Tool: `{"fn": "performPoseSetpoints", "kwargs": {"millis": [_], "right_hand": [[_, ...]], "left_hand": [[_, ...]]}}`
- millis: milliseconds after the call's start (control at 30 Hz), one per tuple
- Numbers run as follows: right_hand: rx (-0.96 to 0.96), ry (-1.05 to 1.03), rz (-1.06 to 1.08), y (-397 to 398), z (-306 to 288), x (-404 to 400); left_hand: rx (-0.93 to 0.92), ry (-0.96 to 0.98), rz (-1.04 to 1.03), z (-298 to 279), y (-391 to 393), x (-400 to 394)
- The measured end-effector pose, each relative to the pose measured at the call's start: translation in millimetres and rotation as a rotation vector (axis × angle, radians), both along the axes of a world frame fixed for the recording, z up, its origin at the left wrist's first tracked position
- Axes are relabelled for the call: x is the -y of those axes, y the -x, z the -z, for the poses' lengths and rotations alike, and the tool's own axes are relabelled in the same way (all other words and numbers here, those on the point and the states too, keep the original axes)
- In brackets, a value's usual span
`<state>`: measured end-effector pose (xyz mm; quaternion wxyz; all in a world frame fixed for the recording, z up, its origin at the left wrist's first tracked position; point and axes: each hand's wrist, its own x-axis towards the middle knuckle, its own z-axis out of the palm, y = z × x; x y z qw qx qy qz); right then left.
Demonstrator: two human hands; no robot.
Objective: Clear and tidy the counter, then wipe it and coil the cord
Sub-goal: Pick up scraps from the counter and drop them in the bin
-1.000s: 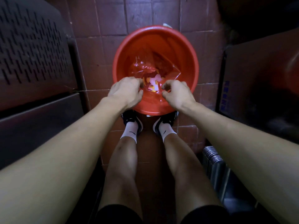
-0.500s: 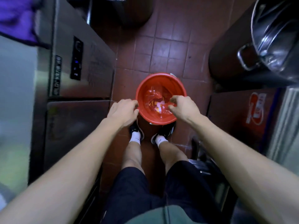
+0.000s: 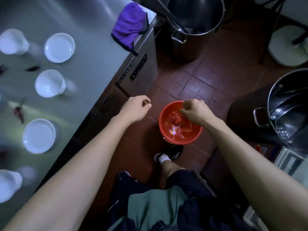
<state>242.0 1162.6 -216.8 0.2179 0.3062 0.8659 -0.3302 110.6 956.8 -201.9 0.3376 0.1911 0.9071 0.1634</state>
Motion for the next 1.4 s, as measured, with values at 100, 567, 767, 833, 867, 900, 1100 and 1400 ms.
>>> {"fn": "performPoseSetpoints", "kwargs": {"millis": [100,567,767,833,867,900,1100,1400], "right_hand": [[-0.028,-0.014,-0.060,9,-19,22],[-0.380,-0.167,-0.305,7,-84,219],[-0.438,-0.111,-0.459,4,-102,342],[-0.442,-0.069,-0.513,6,-106,379],[-0.442,-0.050,-0.535,7,-108,397],[-0.439,-0.035,-0.563,9,-110,413],[-0.425,0.039,-0.710,24,-109,496],[-0.447,0.113,-0.915,94,-91,575]], "left_hand": [[-0.061,-0.018,-0.044,-14,-2,38],[-0.235,-0.089,-0.152,-52,-54,243],[-0.303,-0.133,-0.359,-78,-85,367],[-0.341,-0.140,-0.431,-84,-96,407],[-0.357,-0.146,-0.461,-87,-102,426],[-0.369,-0.158,-0.494,-89,-108,444],[-0.391,-0.198,-0.711,-85,-135,518],[-0.420,-0.152,-0.915,-65,-134,581]]}}
